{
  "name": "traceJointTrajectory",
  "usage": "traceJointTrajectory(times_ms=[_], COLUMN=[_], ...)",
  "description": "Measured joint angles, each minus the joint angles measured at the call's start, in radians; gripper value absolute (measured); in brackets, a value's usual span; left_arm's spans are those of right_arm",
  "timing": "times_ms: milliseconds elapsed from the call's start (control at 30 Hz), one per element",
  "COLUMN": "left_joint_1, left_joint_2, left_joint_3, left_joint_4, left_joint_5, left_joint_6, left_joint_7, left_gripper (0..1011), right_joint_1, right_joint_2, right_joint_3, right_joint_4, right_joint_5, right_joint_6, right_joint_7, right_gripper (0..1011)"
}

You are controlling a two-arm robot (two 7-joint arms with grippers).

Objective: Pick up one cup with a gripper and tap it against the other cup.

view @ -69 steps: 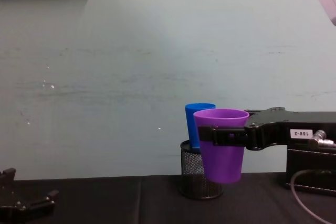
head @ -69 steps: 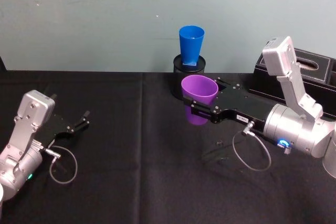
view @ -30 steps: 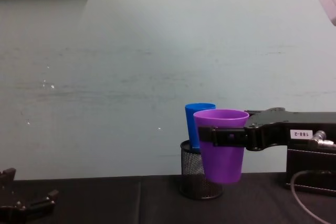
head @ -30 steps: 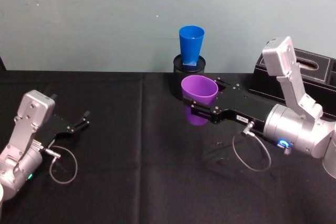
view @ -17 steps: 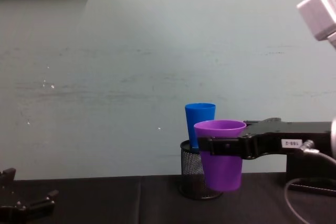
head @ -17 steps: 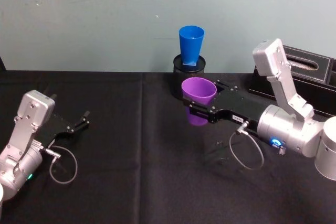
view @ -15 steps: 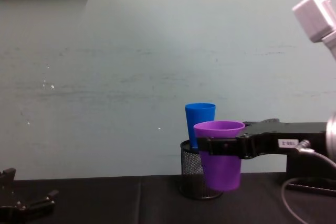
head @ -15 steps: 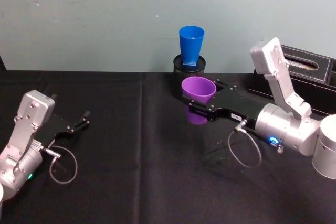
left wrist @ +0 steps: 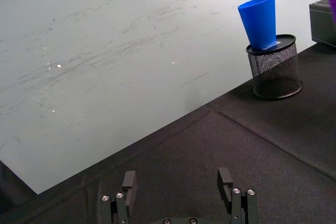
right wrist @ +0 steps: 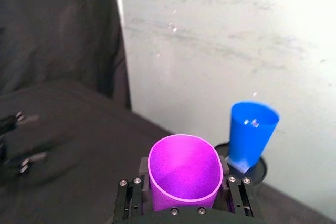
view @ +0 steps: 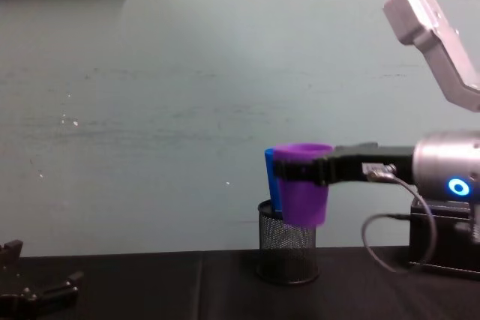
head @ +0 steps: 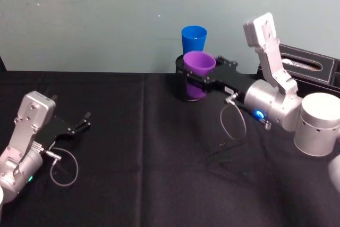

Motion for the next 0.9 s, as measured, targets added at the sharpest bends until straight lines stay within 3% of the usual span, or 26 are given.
traceJointTrajectory(times_ms=[267, 300, 333, 500, 900], left_joint_1=[0.000, 0.000, 0.000, 0.000, 0.000], left_joint_2=[0.000, 0.000, 0.000, 0.000, 0.000], left_joint_3=[0.000, 0.000, 0.000, 0.000, 0.000], left_joint_4=[0.000, 0.000, 0.000, 0.000, 0.000], left_joint_5=[0.000, 0.000, 0.000, 0.000, 0.000], left_joint_6=[0.000, 0.000, 0.000, 0.000, 0.000], left_joint_7=[0.000, 0.000, 0.000, 0.000, 0.000], left_gripper=[1011, 1011, 1012, 1011, 1011], right_joint_1=[0.081, 0.088, 0.125, 0.174, 0.213], right_joint_2=[-0.086, -0.092, -0.122, -0.165, -0.207], right_joint_3=[0.024, 0.026, 0.038, 0.047, 0.065], right_joint_4=[0.125, 0.135, 0.188, 0.267, 0.337], right_joint_5=[-0.020, -0.021, -0.027, -0.031, -0.054], right_joint_6=[-0.034, -0.035, -0.036, -0.025, -0.021], right_joint_7=[-0.030, -0.031, -0.037, -0.043, -0.053], right_gripper=[731, 731, 731, 731, 731])
